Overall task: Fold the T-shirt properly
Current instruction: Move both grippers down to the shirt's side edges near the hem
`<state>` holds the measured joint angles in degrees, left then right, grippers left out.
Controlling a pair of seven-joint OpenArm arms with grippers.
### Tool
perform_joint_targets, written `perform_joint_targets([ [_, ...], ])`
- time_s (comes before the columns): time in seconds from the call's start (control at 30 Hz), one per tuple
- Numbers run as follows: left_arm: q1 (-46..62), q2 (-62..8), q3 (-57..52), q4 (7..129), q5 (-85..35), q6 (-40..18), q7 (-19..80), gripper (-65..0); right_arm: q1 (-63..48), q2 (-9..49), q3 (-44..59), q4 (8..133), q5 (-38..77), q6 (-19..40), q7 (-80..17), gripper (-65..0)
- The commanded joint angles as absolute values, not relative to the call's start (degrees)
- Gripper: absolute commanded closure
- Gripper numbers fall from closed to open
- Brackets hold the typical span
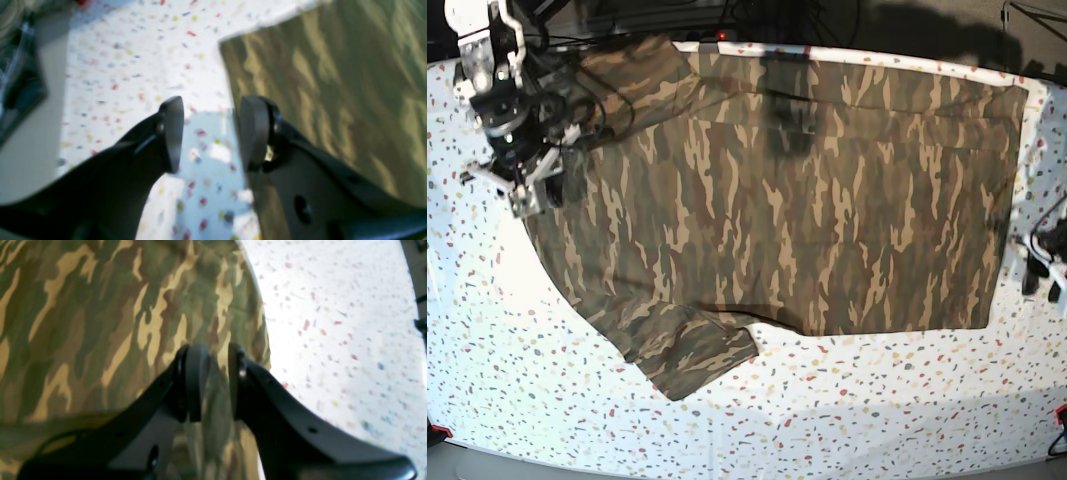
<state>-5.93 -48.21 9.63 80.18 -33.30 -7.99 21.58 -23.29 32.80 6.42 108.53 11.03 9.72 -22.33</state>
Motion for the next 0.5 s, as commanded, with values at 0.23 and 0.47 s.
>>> perform_joint_targets([
  [0.23,-21.1,-42.8,9.0,60.5,-39.5,-18.2,18.3,-26.9,-7.2,33.8,6.7,92.4,15.0,11.1,-21.5,-13.7],
  [0.47,-30.1,-37.3,9.1,44.1,-34.8,-22.3,10.7,-26.8,4.4,33.2,6.6,78.0,19.5,15.9,-23.9,-13.7],
])
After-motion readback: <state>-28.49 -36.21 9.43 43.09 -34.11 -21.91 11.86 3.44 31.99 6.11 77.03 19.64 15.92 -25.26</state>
